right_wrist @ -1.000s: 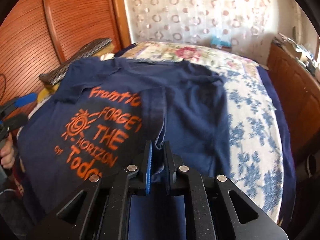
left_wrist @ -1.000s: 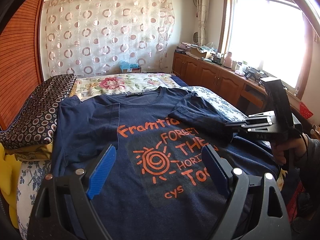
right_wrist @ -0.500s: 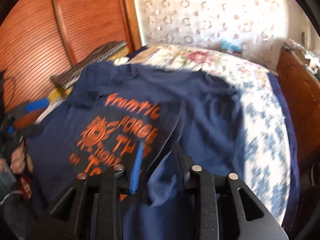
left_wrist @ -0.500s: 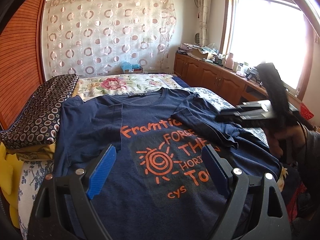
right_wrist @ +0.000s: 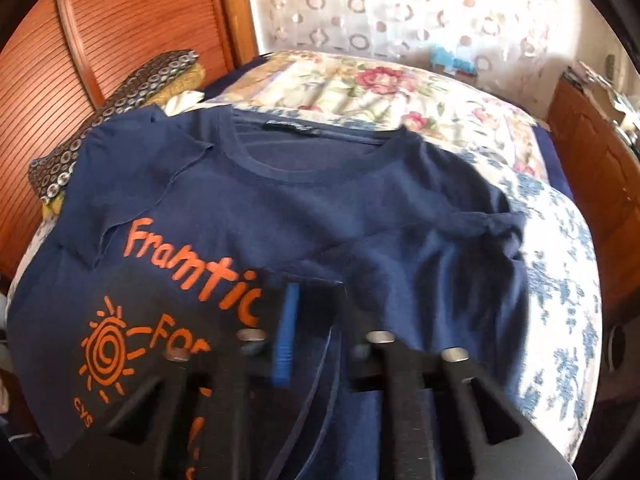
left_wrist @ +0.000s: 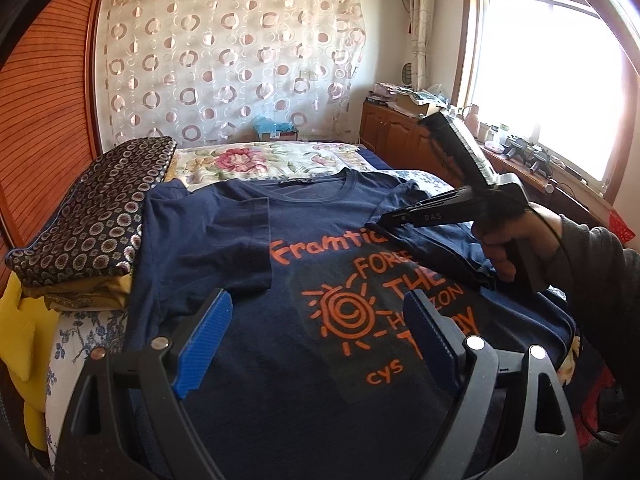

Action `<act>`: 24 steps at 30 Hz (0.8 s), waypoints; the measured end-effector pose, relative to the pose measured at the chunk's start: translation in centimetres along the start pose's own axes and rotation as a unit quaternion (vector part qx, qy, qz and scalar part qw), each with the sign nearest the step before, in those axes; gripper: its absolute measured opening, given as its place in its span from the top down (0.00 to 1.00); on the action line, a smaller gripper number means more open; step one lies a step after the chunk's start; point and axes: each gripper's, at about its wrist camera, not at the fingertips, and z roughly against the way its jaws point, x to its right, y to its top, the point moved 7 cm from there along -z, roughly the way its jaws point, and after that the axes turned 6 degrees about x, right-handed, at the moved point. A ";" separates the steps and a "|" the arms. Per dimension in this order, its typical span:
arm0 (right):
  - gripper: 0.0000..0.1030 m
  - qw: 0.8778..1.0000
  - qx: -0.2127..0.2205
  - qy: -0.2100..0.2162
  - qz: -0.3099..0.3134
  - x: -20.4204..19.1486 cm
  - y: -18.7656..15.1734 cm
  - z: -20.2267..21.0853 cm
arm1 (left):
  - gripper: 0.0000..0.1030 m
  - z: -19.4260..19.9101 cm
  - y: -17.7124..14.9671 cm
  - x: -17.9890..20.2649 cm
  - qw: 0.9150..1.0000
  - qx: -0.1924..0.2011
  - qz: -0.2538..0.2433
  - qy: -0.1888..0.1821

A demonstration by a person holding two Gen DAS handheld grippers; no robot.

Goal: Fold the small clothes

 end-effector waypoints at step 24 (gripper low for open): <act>0.58 0.992 0.026 -0.125 -0.001 7.7 0.0 2.5 | 0.14 -3.3 4.8 -5.7 0.999 -0.017 -0.023 0.032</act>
